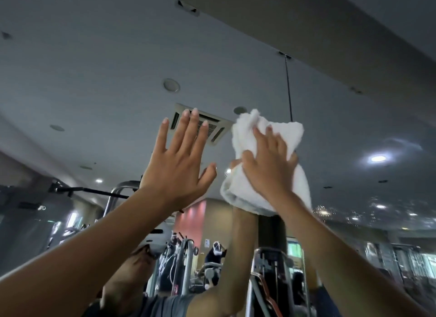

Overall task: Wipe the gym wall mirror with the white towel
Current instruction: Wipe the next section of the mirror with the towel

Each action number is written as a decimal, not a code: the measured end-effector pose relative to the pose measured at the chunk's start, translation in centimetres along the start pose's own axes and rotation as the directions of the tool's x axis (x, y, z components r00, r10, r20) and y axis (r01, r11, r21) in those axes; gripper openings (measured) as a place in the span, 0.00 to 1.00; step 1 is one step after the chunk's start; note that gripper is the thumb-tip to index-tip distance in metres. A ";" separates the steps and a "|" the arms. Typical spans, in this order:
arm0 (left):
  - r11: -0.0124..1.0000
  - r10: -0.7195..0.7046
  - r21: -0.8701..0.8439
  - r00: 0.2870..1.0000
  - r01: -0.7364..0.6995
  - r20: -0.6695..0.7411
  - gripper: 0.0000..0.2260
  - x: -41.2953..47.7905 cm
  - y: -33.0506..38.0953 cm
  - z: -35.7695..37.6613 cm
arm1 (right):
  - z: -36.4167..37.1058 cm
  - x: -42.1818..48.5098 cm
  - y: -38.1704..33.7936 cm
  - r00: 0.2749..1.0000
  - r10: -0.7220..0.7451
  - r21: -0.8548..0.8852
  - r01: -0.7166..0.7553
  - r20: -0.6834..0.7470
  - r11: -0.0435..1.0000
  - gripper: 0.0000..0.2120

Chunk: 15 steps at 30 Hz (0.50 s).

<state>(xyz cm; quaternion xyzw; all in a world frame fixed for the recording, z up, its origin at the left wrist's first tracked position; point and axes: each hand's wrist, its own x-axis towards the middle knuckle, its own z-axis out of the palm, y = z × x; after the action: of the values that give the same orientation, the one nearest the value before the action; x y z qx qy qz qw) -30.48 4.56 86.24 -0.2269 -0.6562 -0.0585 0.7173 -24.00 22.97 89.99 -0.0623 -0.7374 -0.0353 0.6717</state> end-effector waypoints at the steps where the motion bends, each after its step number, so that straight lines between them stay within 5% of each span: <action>1: 1.000 -0.020 -0.007 0.999 0.020 0.028 0.36 0.0 0.0 -0.2 | 0.2 -1.1 -0.8 0.996 -0.092 -0.010 0.092 0.016 0.996 0.34; 4: 0.999 -0.046 -0.013 0.993 0.048 0.113 0.39 0.1 -0.2 -0.6 | -0.1 -4.4 0.7 0.903 -0.421 0.013 0.421 0.086 0.907 0.33; 7: 1.000 -0.015 -0.012 0.996 0.016 0.085 0.38 0.4 -0.6 -1.1 | -0.9 -3.4 5.1 0.862 -0.492 0.006 0.495 0.120 0.869 0.31; 11: 1.000 0.002 -0.016 0.997 -0.003 -0.073 0.25 2.9 -1.3 -1.2 | -1.3 3.7 5.0 0.988 -0.132 -0.062 0.137 0.073 0.989 0.30; 13: 0.999 -0.007 -0.038 0.996 0.004 -0.085 0.26 4.0 -1.4 -1.2 | -1.0 7.0 1.7 0.994 0.108 -0.006 -0.108 0.029 0.994 0.29; 15: 0.999 -0.027 -0.025 0.999 0.026 -0.044 0.30 4.1 -1.5 -0.7 | -0.5 7.4 -1.6 0.989 0.150 -0.021 -0.151 -0.006 0.988 0.29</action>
<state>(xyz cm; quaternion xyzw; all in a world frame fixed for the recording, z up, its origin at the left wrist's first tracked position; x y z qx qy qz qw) -29.82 3.82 90.55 -0.2254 -0.6423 -0.0810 0.7280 -24.39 21.60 97.49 -0.1248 -0.7286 0.0076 0.6734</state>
